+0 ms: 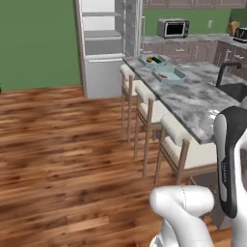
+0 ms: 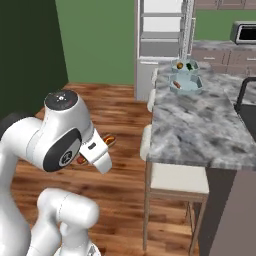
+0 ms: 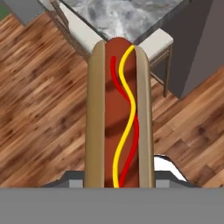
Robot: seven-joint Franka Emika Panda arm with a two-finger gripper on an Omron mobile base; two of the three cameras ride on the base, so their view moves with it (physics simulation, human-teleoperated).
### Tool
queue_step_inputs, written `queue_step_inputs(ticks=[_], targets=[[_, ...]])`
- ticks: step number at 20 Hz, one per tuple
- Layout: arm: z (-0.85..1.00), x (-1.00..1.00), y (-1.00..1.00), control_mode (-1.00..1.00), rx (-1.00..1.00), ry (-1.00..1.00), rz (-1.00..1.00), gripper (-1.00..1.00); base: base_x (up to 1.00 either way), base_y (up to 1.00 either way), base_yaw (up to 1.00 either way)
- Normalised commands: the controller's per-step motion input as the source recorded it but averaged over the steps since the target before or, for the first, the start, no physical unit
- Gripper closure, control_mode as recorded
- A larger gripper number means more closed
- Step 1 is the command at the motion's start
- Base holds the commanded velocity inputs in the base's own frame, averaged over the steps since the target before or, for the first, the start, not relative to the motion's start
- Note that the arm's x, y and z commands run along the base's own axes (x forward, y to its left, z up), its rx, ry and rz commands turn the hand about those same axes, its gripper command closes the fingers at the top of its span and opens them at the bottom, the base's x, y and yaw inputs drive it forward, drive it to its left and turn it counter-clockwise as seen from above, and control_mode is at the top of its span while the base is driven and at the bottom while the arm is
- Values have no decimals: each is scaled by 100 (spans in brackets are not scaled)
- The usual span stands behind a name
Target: Place the cold items (mango and cucumber) from the fridge in one tupperware on the dining counter. Place the warm items (hot dog and kebab skewer) in the stove area in another tupperware.
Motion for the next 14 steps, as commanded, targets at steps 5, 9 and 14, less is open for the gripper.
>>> queue_step_inputs(ticks=[5, 9, 14], targets=[[0, 0, 0, 100, 0, 0, 0, 100, 55, 100, -18], [0, 0, 0, 100, 0, 0, 0, 100, 83, 100, -38], [0, 0, 0, 100, 0, 0, 0, 100, 79, 100, -62]])
